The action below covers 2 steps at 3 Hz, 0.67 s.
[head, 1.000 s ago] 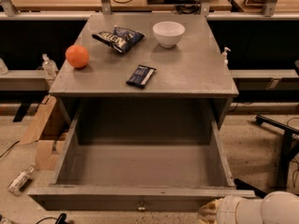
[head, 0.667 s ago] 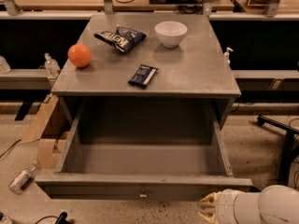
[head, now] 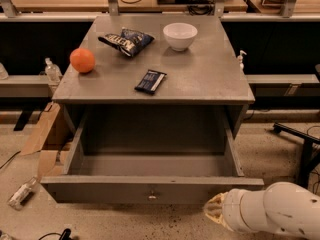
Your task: Close top drawer
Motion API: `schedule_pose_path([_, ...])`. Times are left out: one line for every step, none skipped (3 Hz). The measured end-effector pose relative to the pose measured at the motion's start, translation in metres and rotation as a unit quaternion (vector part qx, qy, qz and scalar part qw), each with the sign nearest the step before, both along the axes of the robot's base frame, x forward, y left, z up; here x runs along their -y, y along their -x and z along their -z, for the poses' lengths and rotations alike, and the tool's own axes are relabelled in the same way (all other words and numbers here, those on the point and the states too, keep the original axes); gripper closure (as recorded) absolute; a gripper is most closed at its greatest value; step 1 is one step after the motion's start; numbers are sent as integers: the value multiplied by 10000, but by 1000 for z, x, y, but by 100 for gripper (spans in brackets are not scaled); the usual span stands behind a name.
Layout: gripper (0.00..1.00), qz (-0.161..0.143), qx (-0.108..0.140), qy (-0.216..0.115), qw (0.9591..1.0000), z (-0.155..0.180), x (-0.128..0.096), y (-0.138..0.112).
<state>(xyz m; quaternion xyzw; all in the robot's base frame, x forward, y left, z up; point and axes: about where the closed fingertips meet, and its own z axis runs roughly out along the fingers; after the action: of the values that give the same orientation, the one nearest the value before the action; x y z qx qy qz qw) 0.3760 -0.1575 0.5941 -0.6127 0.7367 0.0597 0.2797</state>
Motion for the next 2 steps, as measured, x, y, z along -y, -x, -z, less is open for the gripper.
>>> schedule_pose_path([100, -178, 40, 19, 9998, 5, -19, -31])
schedule_pose_path([100, -178, 40, 19, 9998, 5, -19, -30])
